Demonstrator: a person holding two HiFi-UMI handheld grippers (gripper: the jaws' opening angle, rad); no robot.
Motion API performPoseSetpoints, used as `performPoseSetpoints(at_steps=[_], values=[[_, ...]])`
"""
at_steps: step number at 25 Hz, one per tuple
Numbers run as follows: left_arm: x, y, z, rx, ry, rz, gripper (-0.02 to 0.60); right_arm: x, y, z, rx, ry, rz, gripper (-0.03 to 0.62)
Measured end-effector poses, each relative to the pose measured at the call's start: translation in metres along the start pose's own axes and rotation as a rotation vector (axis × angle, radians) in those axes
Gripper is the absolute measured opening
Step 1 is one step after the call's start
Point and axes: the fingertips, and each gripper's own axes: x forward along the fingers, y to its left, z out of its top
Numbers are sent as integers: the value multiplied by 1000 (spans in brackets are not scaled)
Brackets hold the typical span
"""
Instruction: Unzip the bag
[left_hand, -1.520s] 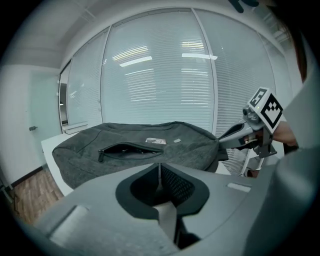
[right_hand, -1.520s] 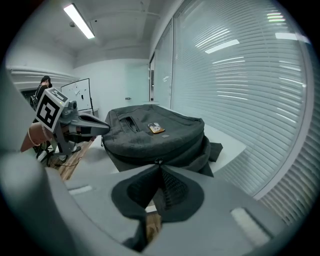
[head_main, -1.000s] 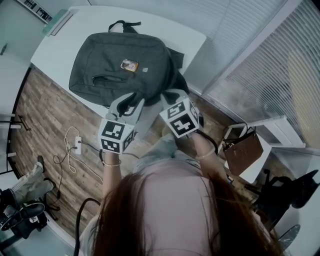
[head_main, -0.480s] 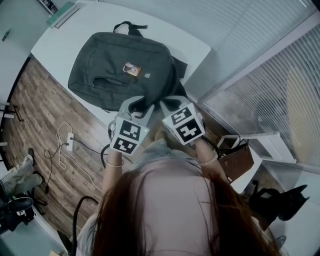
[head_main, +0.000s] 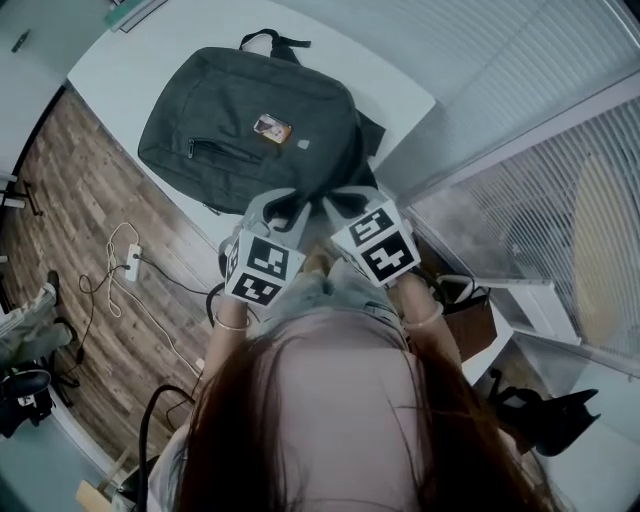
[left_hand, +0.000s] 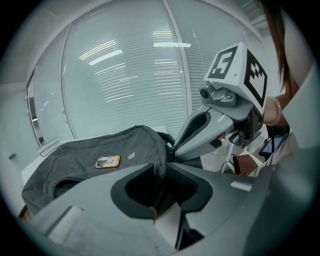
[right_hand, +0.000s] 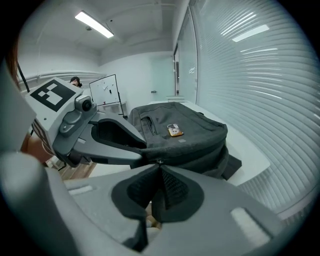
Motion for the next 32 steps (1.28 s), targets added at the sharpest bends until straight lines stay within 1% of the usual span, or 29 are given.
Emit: performPoseSetpoints(at_steps=[2, 5, 7, 10, 17, 24, 32], values=[[-1, 1, 1, -13, 0, -2, 83, 1, -3, -2, -1, 7, 28, 6], [-3, 2, 4, -32, 0, 5, 80, -3, -4, -1, 40, 16, 92, 6], [-4, 2, 6, -46, 0, 14, 78, -5, -6, 0, 50, 25, 118, 6], [-1, 3, 4, -62, -8, 22, 78, -3, -10, -2, 56, 42, 162, 6], [2, 4, 6, -126, -22, 34, 77, -4, -17, -4, 45, 84, 280, 6], [4, 5, 4, -165, -43, 44, 77, -1, -24, -6, 3, 120, 357, 6], [5, 6, 6, -168, -39, 69, 75, -1, -31, -5, -15, 131, 428, 6]])
